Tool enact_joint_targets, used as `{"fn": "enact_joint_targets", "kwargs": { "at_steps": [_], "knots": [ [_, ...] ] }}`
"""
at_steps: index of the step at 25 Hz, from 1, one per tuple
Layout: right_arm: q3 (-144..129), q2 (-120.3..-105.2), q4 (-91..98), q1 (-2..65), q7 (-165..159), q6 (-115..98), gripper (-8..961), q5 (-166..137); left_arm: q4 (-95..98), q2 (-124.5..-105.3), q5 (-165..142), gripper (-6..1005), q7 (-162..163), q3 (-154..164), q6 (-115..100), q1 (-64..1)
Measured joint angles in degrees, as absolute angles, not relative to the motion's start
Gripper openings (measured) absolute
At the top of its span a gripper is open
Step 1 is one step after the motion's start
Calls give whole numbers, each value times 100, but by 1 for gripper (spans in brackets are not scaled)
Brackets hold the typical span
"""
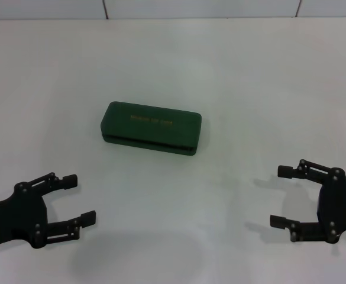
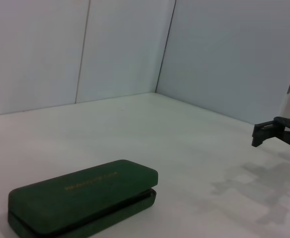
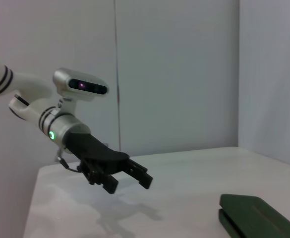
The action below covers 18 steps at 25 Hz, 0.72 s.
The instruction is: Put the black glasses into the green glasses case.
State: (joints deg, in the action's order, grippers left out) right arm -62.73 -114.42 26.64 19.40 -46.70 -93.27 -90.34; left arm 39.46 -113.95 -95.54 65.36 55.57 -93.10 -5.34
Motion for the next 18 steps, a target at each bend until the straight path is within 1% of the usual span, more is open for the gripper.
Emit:
{"fn": "enact_joint_targets", "kwargs": {
  "at_steps": [8,15,18],
  "knots": [
    [-6282,-11445,2665,2077,-4689,-9175,883,-9038,3975,-11375,-9565,888,6551,5554,-9396,-529],
    [-6294,-11353,2700,2405,-4935,-9095,883,-9296,4186,-11283,-9830,888,6970,5554,-9598,-623],
    [-6302,-11340,2702,2453,-4969,-9059,883,-9363,4186,-11274,-9836,888,6985,5554,-9603,-666]
  ]
}}
